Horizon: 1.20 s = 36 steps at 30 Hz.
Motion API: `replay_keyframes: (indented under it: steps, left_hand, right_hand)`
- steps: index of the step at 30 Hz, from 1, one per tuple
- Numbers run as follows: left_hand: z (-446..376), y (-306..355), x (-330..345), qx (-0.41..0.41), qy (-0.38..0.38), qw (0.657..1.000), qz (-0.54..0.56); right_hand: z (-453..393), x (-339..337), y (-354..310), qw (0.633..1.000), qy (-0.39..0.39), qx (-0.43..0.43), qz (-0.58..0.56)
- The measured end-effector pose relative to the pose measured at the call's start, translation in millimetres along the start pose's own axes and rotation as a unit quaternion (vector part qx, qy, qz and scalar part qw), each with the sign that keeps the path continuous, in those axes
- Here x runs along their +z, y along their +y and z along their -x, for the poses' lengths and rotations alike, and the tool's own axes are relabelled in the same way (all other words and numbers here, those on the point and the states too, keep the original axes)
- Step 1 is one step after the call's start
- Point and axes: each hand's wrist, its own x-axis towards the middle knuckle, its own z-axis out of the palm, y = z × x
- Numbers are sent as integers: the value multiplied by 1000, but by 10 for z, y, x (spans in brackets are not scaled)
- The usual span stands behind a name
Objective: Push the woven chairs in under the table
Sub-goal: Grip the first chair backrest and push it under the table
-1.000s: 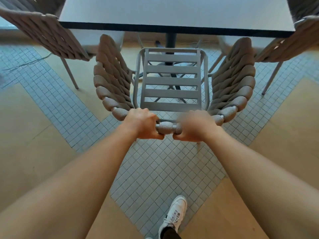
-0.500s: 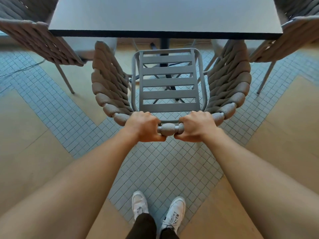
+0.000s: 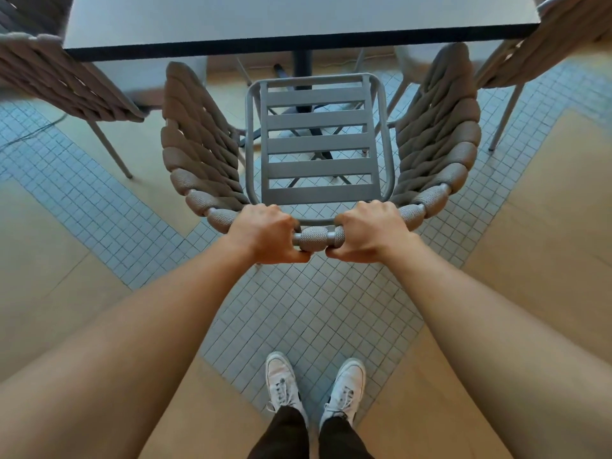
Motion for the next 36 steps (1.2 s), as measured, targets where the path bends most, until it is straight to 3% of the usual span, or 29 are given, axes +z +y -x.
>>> replay_keyframes:
  steps: [9, 20, 23, 25, 26, 28, 29, 31, 33, 34, 36]
  left_hand:
    - [32, 104, 9, -68, -6, 997, 26]
    - [202, 130, 65, -46, 19, 997, 59]
    - [300, 112, 169, -22, 131, 986, 97]
    - [397, 205, 246, -132, 217, 958, 130]
    - [441, 286, 307, -218, 247, 926, 184]
    - [471, 502, 386, -386, 270, 806, 359]
    - [447, 603, 391, -446, 266, 727, 449]
    - [336, 739, 350, -503, 256, 590, 577]
    - [227, 783, 337, -485, 283, 513, 649]
    - [194, 774, 340, -469, 302, 488, 672]
    - [165, 740, 353, -451, 326, 461, 691]
  right_hand:
    - [-7, -34, 21, 1000, -10, -17, 10]
    - [115, -2, 11, 1000, 3, 11, -15]
    - [253, 68, 62, 994, 84, -45, -56]
    - [386, 160, 54, 974, 212, -24, -79]
    - [438, 230, 16, 954, 277, 30, -109]
    - [475, 322, -109, 877, 355, 222, -237]
    - [459, 332, -172, 809, 357, 331, -329]
    - [373, 288, -219, 608, 318, 484, -543]
    - [258, 235, -197, 406, 275, 520, -700]
    - [208, 213, -175, 345, 263, 516, -739]
    - [122, 207, -145, 306, 264, 515, -756]
